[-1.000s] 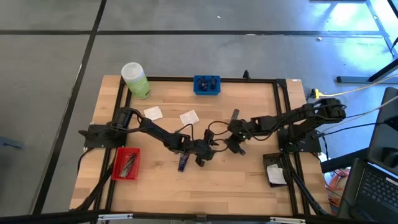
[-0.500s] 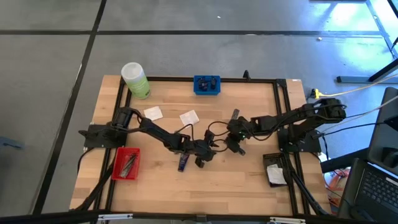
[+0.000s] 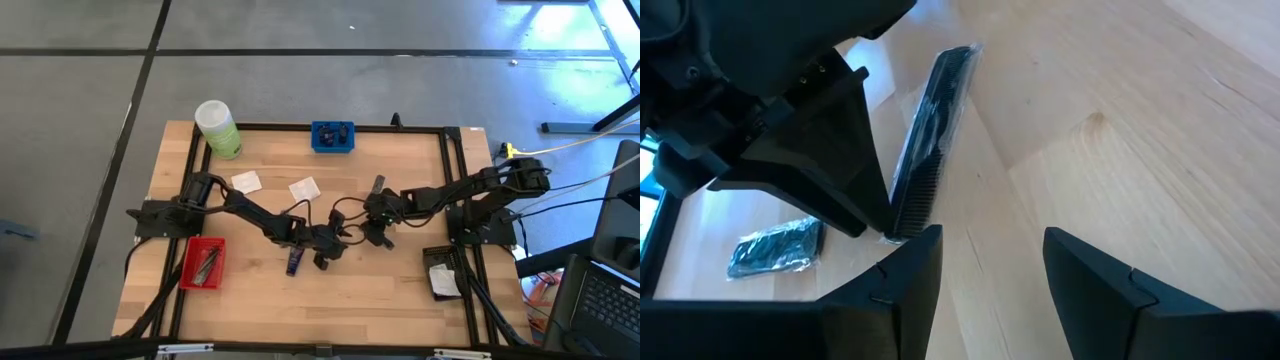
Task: Pick & Place Travel size toiletries
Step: Put the black hair comb into the red basket
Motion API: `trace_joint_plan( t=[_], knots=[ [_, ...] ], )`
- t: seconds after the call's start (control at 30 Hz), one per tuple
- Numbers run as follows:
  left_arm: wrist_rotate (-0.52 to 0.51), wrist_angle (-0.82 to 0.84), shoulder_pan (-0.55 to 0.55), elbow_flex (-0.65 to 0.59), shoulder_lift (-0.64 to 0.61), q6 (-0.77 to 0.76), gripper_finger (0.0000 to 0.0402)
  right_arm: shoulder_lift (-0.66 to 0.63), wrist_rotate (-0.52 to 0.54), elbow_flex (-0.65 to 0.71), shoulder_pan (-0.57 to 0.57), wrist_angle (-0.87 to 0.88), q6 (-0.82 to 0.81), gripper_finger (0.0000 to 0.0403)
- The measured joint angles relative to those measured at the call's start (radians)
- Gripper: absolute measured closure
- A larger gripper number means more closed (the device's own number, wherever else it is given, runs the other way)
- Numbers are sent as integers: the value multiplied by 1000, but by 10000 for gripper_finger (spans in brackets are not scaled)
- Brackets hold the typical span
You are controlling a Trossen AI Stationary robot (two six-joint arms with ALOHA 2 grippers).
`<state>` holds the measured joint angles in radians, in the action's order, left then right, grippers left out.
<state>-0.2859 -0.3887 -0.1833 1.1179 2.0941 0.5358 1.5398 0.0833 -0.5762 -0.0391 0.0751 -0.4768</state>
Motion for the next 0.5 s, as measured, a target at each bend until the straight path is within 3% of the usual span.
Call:
trace_joint_plan(
  t=[0.2,0.5],
  knots=[
    [0,0,0,0,0,0,229,1,-24,0,-3,0,-9,307],
    [0,0,0,0,0,0,229,1,-37,0,-4,1,-9,396]
  ],
)
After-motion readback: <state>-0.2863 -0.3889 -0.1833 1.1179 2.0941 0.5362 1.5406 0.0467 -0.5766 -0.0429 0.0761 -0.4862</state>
